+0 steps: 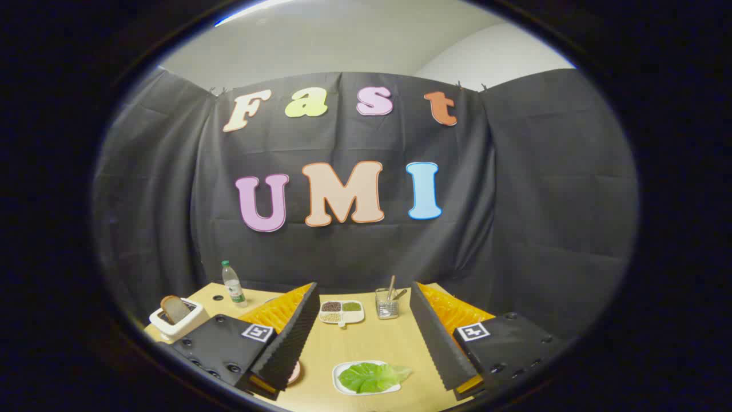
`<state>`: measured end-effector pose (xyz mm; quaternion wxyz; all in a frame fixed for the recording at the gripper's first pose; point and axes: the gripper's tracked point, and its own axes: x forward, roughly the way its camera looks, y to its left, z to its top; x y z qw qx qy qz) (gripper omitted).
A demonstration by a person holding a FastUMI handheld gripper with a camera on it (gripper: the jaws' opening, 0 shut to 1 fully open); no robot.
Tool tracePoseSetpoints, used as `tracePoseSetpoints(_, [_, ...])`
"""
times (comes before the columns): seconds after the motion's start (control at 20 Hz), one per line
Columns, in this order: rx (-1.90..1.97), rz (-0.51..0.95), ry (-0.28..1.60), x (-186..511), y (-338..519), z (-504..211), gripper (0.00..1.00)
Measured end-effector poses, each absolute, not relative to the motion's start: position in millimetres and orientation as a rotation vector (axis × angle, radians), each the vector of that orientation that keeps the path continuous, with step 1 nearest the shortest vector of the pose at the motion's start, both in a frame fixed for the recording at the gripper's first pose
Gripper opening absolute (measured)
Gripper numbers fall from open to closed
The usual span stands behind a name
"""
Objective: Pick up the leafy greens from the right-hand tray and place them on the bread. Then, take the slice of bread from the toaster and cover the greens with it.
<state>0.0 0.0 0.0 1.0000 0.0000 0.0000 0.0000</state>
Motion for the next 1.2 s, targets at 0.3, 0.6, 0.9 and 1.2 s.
tracePoseSetpoints(0.3, [0.004, 0.072, 0.045, 12, 4, -11, 0.99])
tracePoseSetpoints(0.6, [0.003, 0.085, 0.041, 24, -1, -5, 0.99])
tracePoseSetpoints(0.9, [-0.028, 0.067, 0.061, 30, -20, -8, 0.99])
tracePoseSetpoints(1.2, [-0.059, 0.138, 0.168, 43, -39, -32, 0.99])
